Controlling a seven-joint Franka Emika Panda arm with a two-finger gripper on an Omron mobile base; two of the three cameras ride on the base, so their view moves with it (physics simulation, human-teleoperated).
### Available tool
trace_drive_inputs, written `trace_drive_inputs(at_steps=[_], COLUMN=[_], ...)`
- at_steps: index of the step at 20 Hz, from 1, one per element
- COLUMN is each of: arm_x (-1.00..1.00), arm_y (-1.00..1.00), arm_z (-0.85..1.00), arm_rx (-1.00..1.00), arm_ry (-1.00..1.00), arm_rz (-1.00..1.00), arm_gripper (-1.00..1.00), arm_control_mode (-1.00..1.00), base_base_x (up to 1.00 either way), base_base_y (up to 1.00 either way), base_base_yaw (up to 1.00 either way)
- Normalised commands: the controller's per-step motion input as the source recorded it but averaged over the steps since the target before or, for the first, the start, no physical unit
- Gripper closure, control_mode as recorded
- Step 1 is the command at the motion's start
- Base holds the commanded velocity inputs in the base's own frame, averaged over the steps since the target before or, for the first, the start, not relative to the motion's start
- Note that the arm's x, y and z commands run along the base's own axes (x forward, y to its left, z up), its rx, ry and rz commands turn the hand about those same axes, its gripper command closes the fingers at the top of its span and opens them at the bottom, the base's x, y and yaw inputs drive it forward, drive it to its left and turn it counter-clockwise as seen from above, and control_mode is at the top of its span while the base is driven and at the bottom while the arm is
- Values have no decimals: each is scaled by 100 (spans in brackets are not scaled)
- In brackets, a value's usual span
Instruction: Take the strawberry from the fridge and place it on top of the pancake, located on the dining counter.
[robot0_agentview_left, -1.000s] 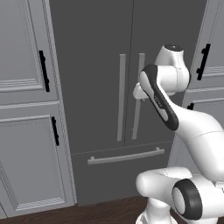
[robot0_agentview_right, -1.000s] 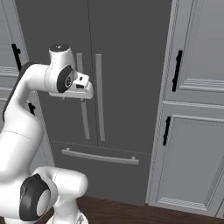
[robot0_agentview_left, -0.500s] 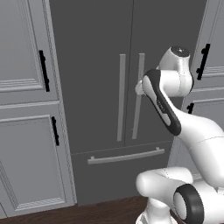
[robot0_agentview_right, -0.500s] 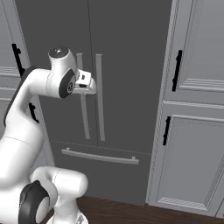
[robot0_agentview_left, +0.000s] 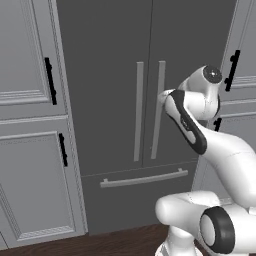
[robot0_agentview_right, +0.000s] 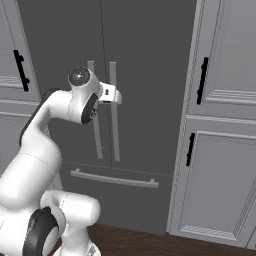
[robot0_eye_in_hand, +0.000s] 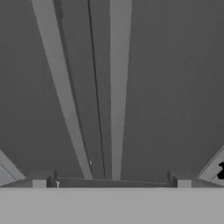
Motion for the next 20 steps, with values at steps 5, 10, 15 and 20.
trace_drive_inputs(at_steps=[5, 10, 15, 20], arm_x=[48, 57, 62, 47], arm_y=[0, 0, 0, 0], arm_z=[0, 0, 0, 0], arm_rx=[0, 0, 0, 0], arm_ry=[0, 4, 0, 0], arm_rz=[0, 0, 0, 0], arm_gripper=[-100, -100, -100, -100], arm_control_mode=[-100, -100, -100, -100], base_base_x=[0, 0, 0, 0], base_base_y=[0, 0, 0, 0], base_base_yaw=[0, 0, 0, 0])
